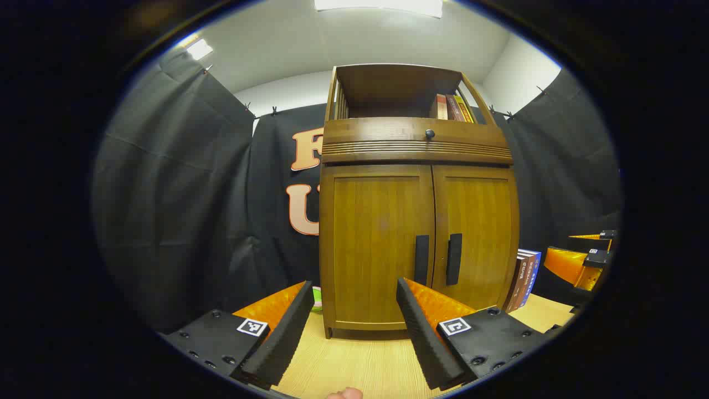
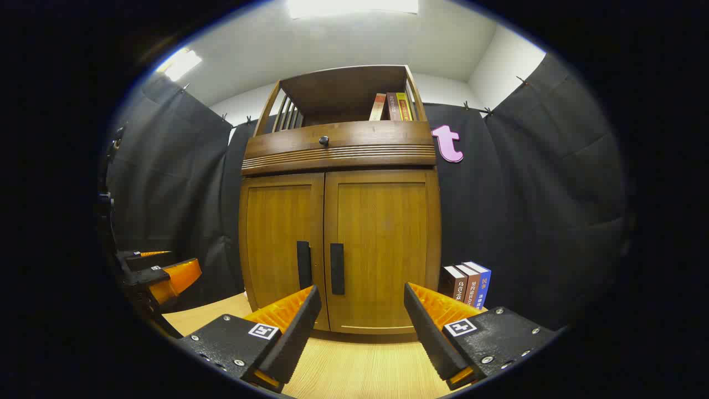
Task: Open the right door of the double-door shoe cabinet with the right hand, and open the left door with the left hand.
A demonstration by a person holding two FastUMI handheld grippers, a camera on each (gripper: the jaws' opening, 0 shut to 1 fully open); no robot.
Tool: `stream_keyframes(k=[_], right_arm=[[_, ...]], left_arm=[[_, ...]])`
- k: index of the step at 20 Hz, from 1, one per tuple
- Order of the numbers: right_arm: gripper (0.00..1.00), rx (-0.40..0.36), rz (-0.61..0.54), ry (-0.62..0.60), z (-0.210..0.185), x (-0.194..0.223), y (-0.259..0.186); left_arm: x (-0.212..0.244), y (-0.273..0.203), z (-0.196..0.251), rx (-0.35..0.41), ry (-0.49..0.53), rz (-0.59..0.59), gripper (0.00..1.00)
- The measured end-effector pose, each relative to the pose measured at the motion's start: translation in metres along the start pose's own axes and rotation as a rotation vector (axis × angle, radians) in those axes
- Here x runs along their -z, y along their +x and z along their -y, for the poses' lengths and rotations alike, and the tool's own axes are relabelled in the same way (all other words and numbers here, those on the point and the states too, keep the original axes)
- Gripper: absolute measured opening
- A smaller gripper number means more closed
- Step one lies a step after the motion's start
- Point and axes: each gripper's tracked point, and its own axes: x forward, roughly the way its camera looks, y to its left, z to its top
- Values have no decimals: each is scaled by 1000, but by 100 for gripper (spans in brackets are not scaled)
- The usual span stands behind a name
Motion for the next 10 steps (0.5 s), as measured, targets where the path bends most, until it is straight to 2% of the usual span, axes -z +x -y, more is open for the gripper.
stream_keyframes(k=[1,2,3,4,8,9,10], right_arm=[[100,-2,-6,1,-1,2,1],[93,-3,-7,2,-2,3,2],[93,-3,-6,1,-2,2,3],[100,-1,-5,1,-2,2,4],[100,7,-12,4,1,5,6],[93,8,-15,6,3,7,6],[100,9,-16,7,2,7,7]], left_arm=[[0,2,0,-1,0,-2,95],[0,3,-1,-1,1,-1,95],[-2,4,-1,0,2,1,94],[-1,5,0,1,4,3,94],[0,7,1,1,9,3,94],[-1,8,1,2,8,4,94],[-2,8,1,2,6,6,95]])
